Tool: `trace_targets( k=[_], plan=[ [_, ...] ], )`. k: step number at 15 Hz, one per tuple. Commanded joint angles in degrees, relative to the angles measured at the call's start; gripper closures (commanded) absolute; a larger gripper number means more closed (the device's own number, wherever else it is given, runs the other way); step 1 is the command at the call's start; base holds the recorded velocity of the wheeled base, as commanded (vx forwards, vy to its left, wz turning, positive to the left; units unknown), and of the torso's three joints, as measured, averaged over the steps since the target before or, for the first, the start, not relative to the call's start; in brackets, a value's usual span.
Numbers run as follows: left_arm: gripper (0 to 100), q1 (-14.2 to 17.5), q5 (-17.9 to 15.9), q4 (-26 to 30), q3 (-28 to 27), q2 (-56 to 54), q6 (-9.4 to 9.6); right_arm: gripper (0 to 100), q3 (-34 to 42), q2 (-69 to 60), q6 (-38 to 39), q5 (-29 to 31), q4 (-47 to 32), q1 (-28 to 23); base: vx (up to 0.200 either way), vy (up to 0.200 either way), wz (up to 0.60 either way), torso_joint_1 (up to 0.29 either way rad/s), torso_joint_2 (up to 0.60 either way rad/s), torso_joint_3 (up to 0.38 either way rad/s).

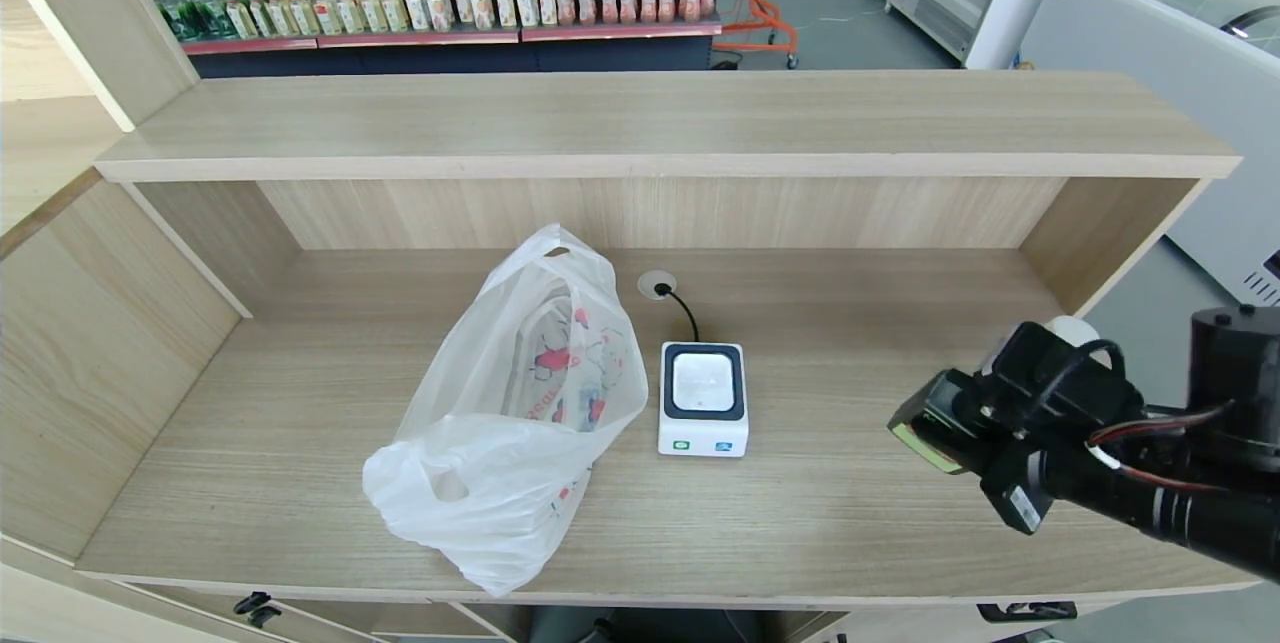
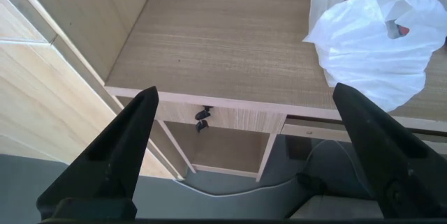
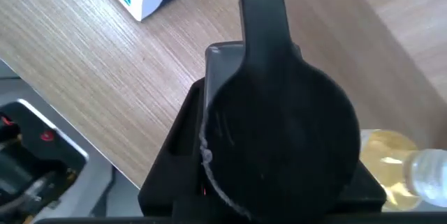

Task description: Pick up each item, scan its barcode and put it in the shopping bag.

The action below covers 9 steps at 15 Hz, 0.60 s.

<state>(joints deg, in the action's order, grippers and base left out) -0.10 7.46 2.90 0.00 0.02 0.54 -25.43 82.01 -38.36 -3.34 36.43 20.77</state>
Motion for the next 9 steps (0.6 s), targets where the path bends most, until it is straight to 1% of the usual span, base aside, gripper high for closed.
trace_targets(
  k=[1,4,5,6,7,9],
  plan=[
    [0,0.0,0.0,0.0,0.0,0.0,-0.01,100,1.1,-5.7,-3.2,-0.2,0.0,-0.1,0.0,0.0,0.0,0.0,0.0,0.0],
    [0,0.0,0.0,0.0,0.0,0.0,-0.01,100,1.1,-7.0,-19.7,-1.3,0.4,0.1,0.0,0.0,0.0,0.0,0.0,0.0],
    [0,0.0,0.0,0.0,0.0,0.0,-0.01,100,1.1,-7.3,-22.0,-2.8,0.3,0.1,0.0,0.0,0.0,0.0,0.0,0.0],
    [0,0.0,0.0,0.0,0.0,0.0,-0.01,100,1.1,-7.5,-27.2,-6.2,0.3,-0.2,0.0,0.0,0.0,0.0,0.0,0.0],
    [0,0.0,0.0,0.0,0.0,0.0,-0.01,100,0.9,-7.4,-36.7,-10.9,0.7,-1.0,0.0,0.0,0.0,0.0,0.0,0.0],
    [0,0.0,0.0,0.0,0.0,0.0,-0.01,100,0.9,-6.9,-47.2,-17.5,1.0,-1.0,0.0,0.0,0.0,0.0,0.0,0.0]
  ],
)
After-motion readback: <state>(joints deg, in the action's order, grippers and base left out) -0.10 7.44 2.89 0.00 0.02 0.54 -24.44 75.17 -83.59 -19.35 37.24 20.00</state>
